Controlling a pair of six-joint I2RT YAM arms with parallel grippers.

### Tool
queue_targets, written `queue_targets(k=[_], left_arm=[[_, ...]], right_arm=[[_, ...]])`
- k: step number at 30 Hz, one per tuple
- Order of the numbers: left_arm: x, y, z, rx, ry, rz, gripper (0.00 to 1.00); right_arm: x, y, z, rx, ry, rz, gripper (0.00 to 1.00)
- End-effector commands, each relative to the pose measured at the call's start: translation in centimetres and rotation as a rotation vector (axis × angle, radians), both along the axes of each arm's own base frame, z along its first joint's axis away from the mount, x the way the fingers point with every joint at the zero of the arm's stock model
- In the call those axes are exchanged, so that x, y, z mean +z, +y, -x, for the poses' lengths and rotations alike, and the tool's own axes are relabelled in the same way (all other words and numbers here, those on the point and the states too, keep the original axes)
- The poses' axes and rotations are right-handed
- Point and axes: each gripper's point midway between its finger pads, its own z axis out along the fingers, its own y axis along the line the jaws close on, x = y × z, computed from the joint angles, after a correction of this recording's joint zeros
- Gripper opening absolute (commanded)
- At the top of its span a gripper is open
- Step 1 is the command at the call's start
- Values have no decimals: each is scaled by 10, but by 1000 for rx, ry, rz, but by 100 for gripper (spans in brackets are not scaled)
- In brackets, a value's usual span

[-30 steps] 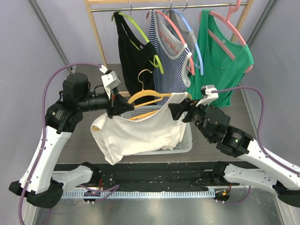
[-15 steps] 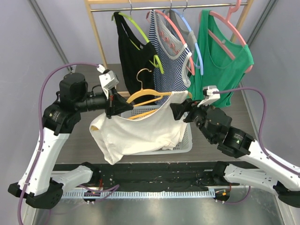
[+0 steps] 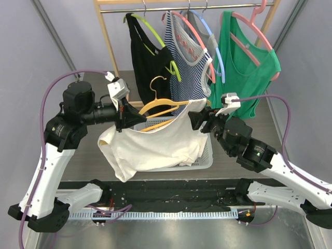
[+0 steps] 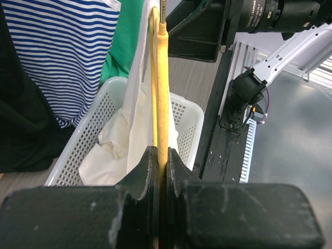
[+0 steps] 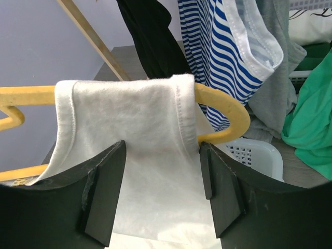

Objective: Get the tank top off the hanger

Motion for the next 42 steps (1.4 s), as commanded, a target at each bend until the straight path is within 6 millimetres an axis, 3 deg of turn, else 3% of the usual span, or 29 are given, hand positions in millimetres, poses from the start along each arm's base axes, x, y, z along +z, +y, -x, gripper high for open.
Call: queue_targets(k=[1,3,12,15,20,21,24,27,36,41,42], left_arm=[[23,0,11,-35,-71,45,0],[22,0,11,-35,-69,45,0],[17,-1,8,-33,-64,37,0],[16,0,6,-21,-76,30,0],[13,5,0,9,-118,-4,0],[9,6,-1,9,-114,-16,0],[6,8,0,15,-128,-34,0],[11,9,2,14,-139,-28,0],[38,13,19,-5,-174,7,0],[51,18,33,-25,-210,14,0],[53,20,37,-30,-210,10,0]], right_arm=[[26,7,-2,20,-54,-58,61],[29,7,-3,22,-59,-63,55],[41,4,0,28,-78,-94,7],[48,-3,3,15,-90,-115,1],[63,-47,8,-124,-113,-182,1],[71,-67,11,-187,-130,-217,1],[79,-102,16,-304,-148,-250,1],[75,-120,15,-393,-133,-221,1],[44,-128,2,-555,-34,-112,1],[34,-138,-7,-634,7,-42,1],[32,-150,-11,-680,17,-39,1]])
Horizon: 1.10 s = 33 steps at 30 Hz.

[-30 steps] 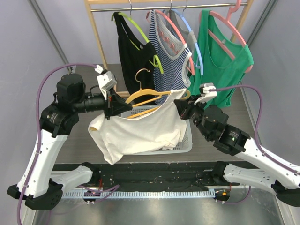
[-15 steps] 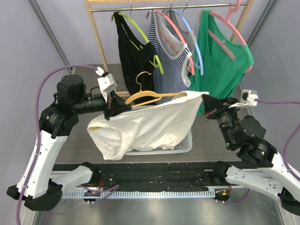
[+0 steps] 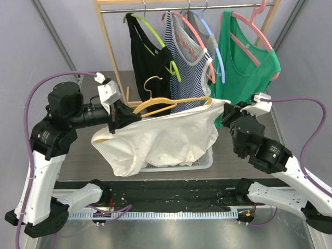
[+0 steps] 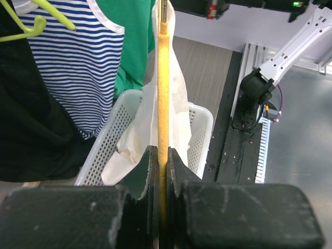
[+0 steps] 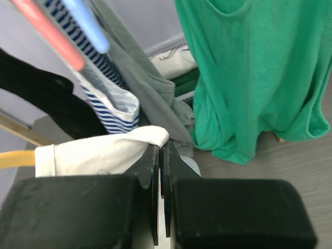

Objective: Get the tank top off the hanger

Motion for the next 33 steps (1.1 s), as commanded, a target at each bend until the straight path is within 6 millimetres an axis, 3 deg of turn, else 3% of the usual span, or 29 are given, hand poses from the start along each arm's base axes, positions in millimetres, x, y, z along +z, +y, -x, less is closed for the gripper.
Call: queue_targets(k=[1,5,10,15,16,18,19,22,24,25,27,30,33], left_arm=[[25,8,26,-42,-80,20,0],[29,9,29,-47,-95,25,0],[39,5,21,-52,-127,35,0],[42,-17,-13,-73,-102,-4,0],[39,-21,-18,-82,-121,-34,0],[32,-37,-28,-102,-103,-113,0],[30,-42,-31,-121,-123,-147,0],[22,-63,-33,-174,-98,-215,0],[16,-73,-32,-199,-81,-241,0],[14,-76,-33,-207,-82,-247,0],[9,-81,-36,-216,-79,-254,0],[4,-82,-39,-222,-85,-267,0],[0,-83,-30,-289,-96,-276,0]], right_arm=[[8,-49,-5,-209,9,-37,1],[-9,-56,-18,-184,58,-61,1],[-27,-30,-25,-37,100,-49,1],[-1,-12,-18,110,19,-45,1],[3,-7,-14,154,12,-41,4],[11,-4,-8,199,-2,-10,23],[14,-3,-2,230,-8,-7,40],[19,-1,13,303,-14,37,67],[31,-4,25,343,-47,65,70],[31,-2,31,378,-40,86,72],[48,8,49,493,-76,104,74],[58,15,74,625,-88,170,73],[67,20,95,734,-131,242,73]])
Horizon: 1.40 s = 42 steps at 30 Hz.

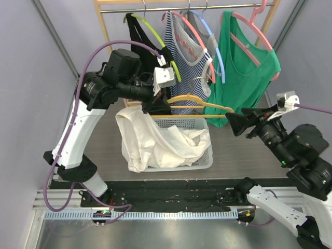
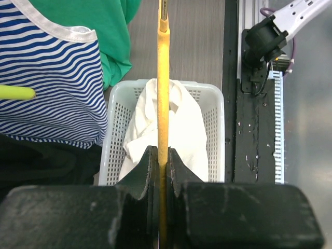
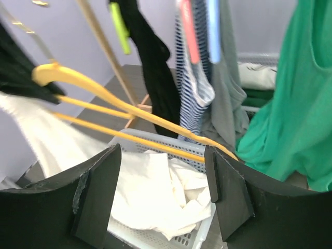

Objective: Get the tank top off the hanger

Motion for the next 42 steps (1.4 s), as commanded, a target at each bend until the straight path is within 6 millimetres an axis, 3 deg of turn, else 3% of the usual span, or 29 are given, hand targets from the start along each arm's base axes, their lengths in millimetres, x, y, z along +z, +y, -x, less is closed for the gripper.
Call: queue_targets(k=[1,6,7,10,17,24,37,42], left_arm=[[15,7,20,-100,-74,29,0],[18,5,37,-193,-68,64,0],[17,6,40,-203,-59,60,0],[15,9,52,-264,-55,63,0],[6,17,73,-331,10,41,0],[-12,26,90,-372,62,-34,0],[-15,29,114,-417,60,-67,0],[-13,29,114,-417,44,-65,0]], right_arm=[[8,18,39,250,-73,140,73],[15,45,66,514,-142,263,66],[11,51,64,542,-125,279,58],[15,63,68,621,-135,286,51],[15,82,60,694,-90,294,50],[26,85,58,701,-106,292,50],[-7,97,40,707,-20,320,47],[-14,102,35,717,4,318,18]])
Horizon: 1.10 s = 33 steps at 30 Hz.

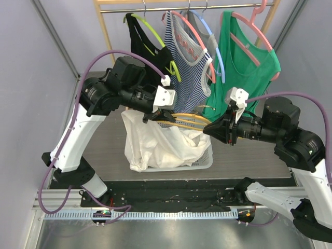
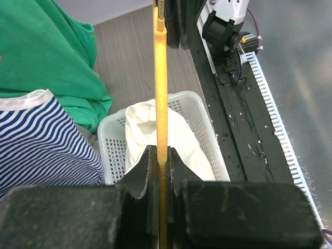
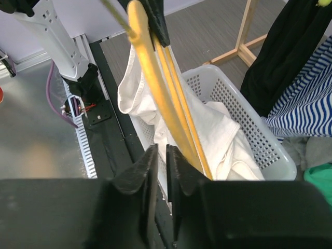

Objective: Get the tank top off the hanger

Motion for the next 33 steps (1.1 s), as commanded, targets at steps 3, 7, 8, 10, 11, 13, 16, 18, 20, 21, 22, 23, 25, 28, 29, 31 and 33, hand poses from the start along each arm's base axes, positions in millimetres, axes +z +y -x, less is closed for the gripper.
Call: queue_targets(k=[3,7,8,10,11,13,16,18,20,21,22,23,25,28,29,31,33], left_arm=[[-11,44,65,-81,176,-121,0],[-5,39,70,-107,179,-96,0],[-5,38,70,-107,185,-95,0],[-5,37,70,-114,191,-94,0],[-6,36,70,-114,191,-96,0],[-5,34,67,-107,183,-88,0],[-4,33,67,-116,173,-81,0],[-7,34,67,-111,185,-97,0],[-13,37,65,-103,172,-120,0],[-20,39,61,-91,160,-146,0],[-24,40,59,-87,150,-158,0],[-26,43,59,-85,144,-167,0],[-35,44,57,-79,145,-194,0],[-35,45,59,-83,156,-193,0],[-34,45,60,-85,154,-190,0],[-30,45,61,-88,146,-177,0],[-25,46,62,-87,138,-164,0]], right_arm=[[-4,9,-18,-22,-5,2,13],[-8,13,-21,-13,7,6,3],[-7,14,-21,-11,8,3,1],[-3,14,-21,-8,4,-3,1],[0,14,-20,-7,1,-8,1],[7,12,-19,-15,-13,-24,1],[17,7,-17,-41,-38,-50,1],[26,-4,-19,-107,-70,-61,12],[32,-11,-14,-118,-95,-68,27],[36,-13,-10,-110,-106,-76,31],[45,-17,-3,-101,-126,-94,34],[47,-19,1,-100,-132,-95,37],[54,-26,7,-105,-160,-99,42],[56,-29,8,-108,-178,-90,53],[54,-27,5,-111,-172,-81,56],[49,-27,1,-117,-161,-58,66],[41,-21,-9,-117,-134,-22,68]])
